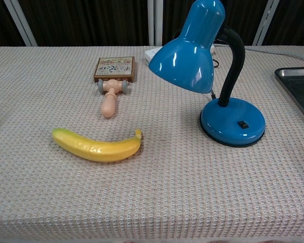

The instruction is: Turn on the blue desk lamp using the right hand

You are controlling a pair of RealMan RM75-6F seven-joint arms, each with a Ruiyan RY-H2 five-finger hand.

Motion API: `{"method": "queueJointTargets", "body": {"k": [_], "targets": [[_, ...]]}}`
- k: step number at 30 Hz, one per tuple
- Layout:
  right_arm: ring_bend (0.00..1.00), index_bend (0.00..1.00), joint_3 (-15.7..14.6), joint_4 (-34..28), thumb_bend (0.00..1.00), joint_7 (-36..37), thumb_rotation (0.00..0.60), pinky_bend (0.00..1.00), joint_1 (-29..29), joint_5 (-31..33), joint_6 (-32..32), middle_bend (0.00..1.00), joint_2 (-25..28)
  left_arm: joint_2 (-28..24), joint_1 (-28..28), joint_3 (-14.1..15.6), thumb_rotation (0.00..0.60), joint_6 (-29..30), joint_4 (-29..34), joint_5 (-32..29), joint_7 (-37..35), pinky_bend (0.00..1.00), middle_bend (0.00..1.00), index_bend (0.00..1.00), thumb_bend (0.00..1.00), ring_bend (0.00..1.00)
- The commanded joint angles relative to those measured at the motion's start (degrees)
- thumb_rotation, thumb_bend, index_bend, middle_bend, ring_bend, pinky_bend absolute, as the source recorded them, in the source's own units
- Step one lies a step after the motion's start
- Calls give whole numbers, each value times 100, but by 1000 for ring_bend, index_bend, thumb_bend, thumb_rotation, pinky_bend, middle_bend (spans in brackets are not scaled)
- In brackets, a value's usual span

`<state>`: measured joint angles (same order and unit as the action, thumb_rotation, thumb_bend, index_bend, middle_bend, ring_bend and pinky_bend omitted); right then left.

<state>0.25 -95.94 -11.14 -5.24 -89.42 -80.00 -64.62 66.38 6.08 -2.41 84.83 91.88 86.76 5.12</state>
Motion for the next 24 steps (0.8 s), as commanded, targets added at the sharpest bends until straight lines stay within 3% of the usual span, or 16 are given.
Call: {"method": "queueJointTargets", "body": {"k": [1,2,3,5,7,11,13,15,24], "targets": [[9,0,-45,-79,133,-164,600,27,-108,35,233,0,19,9,16,-2,600,-23,2,-8,12,0,0,0,0,0],[51,0,-37,-119,132,-210,600,117,-150,65,310,0,36,13,18,-2,600,-26,-3,-12,8,0,0,0,0,0],[68,0,-36,-186,133,-214,600,144,-215,95,434,1,58,19,16,-3,600,-26,-14,-22,-3,0,0,0,0,0],[358,0,-42,-282,133,-176,600,527,-334,152,673,42,105,28,9,1,600,-30,-38,-38,-26,0,0,0,0,0],[565,0,-24,-321,138,-292,600,696,-504,244,978,158,127,46,-4,14,600,-32,-71,-55,-55,0,0,0,0,0],[647,0,32,-376,162,-663,600,718,-807,342,1405,550,-22,68,-29,35,600,-40,-139,-88,-89,0,0,0,0,0],[740,0,55,-477,174,-769,600,750,-953,364,1588,747,-121,65,-44,31,600,-27,-152,-111,-109,0,0,0,0,0],[818,0,74,-523,179,-873,600,791,-1087,417,1768,855,-208,51,-56,29,600,-16,-161,-126,-118,0,0,0,0,0],[839,0,111,-603,250,-1345,600,806,-1523,1058,2477,885,-408,61,-72,40,600,-59,-213,-189,-154,0,0,0,0,0]]}}
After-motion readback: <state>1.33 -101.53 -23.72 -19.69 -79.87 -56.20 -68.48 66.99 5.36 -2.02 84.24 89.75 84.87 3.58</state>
